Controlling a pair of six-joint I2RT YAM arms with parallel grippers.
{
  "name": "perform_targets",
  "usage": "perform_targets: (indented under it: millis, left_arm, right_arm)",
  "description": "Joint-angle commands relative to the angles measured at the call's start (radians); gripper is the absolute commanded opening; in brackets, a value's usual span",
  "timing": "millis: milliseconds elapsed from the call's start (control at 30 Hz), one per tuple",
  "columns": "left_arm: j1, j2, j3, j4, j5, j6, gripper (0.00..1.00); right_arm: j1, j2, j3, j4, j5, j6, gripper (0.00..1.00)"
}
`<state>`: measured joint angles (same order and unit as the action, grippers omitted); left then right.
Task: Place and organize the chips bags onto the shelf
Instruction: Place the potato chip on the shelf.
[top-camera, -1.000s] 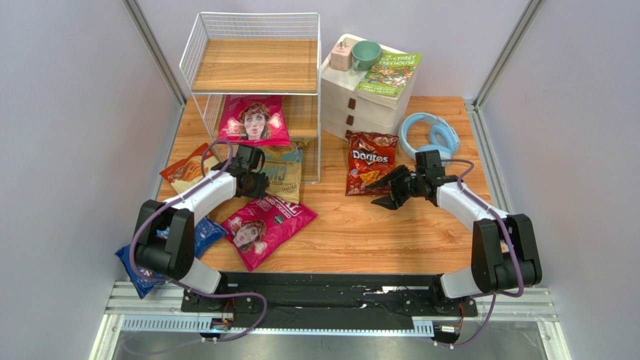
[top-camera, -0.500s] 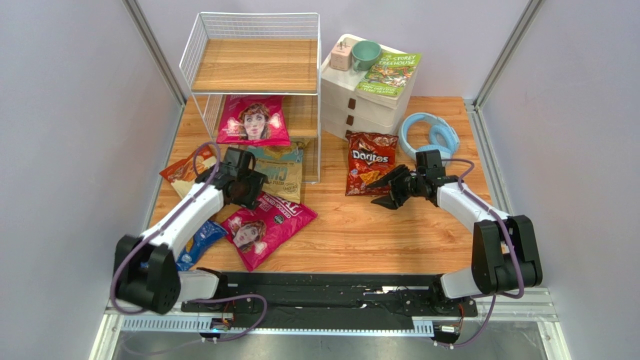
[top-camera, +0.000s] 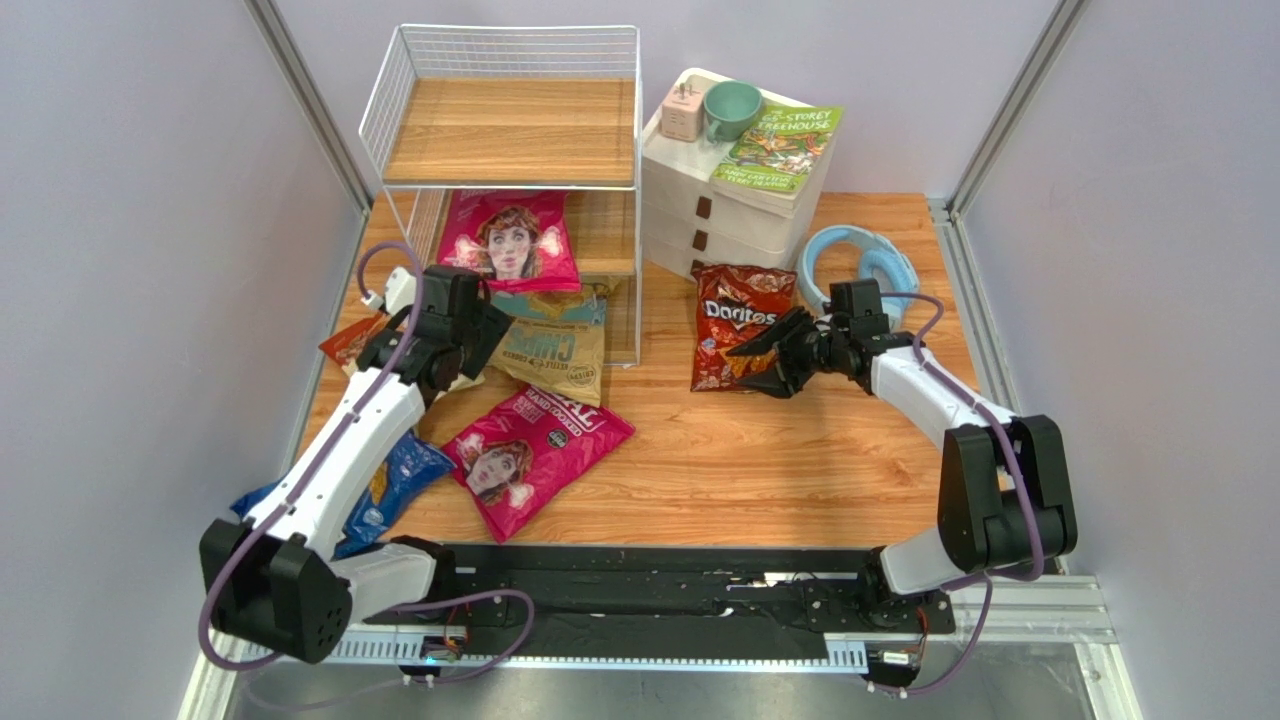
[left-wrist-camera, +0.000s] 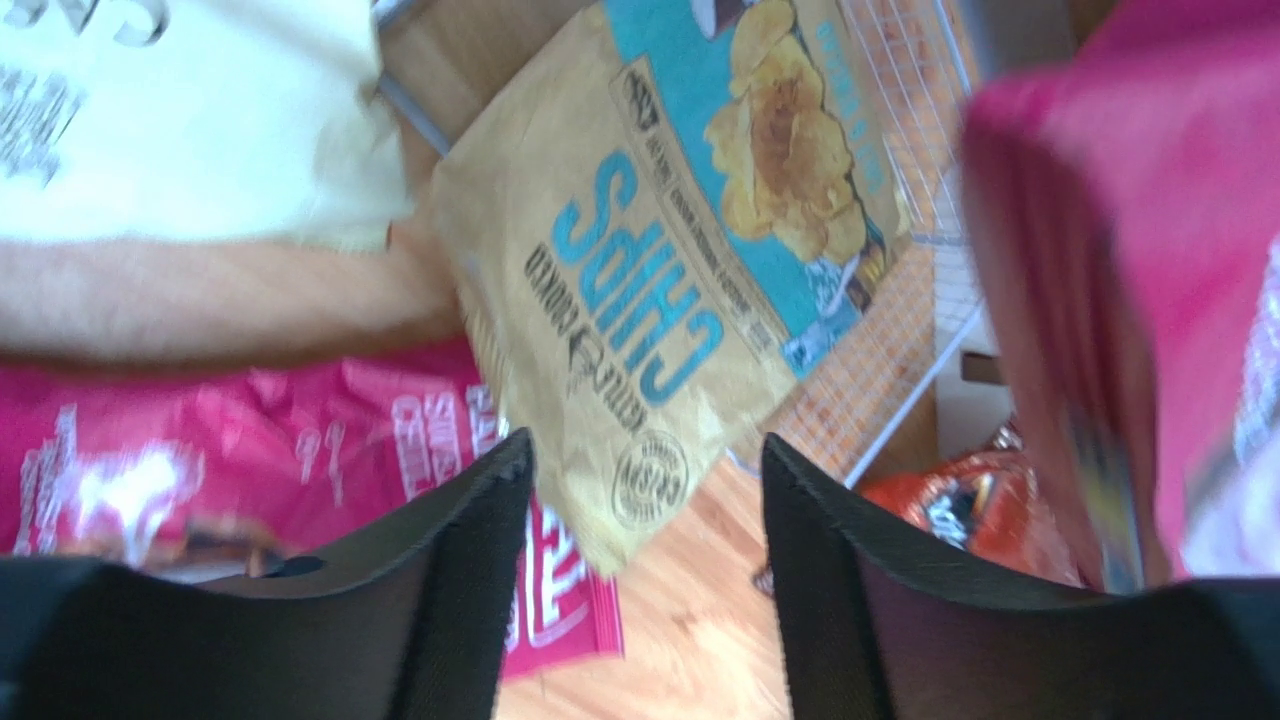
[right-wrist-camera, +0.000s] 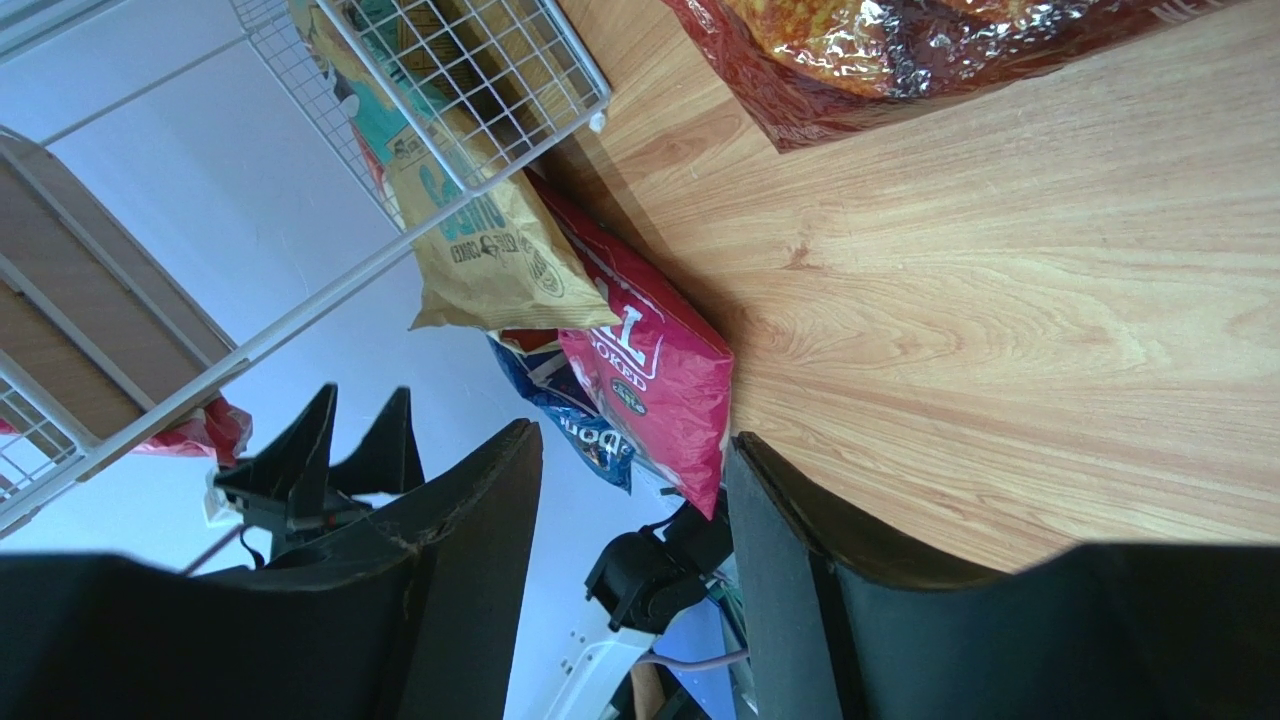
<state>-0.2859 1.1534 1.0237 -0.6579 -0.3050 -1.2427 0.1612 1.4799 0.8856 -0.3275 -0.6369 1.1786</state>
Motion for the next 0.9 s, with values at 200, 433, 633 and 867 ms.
perform_targets:
  millis: [200, 433, 633, 867]
  left_arm:
    - [0.005, 0.108, -0.077, 0.164, -0.048, 0.123, 0.48]
    - [0.005, 0.118, -0.188, 0.224, -0.063, 0.123, 0.43]
    - [0.005, 0.184, -0.205, 0.181, -0.056, 0.094, 0.50]
    - [0.005, 0.187, -0.217, 0.138, -0.040, 0.097, 0.60]
  right_arm:
    - [0.003, -0.015, -0.011, -0.002, -0.030, -0.048, 0.53]
    - [0.003, 0.008, 0.009, -0.008, -0.047, -0.054, 0.53]
    - [0.003, 0.020, 0.038, -0.036, -0.053, -0.073, 0.53]
    - [0.003, 0.034, 0.050, -0.038, -0.056, -0.069, 0.53]
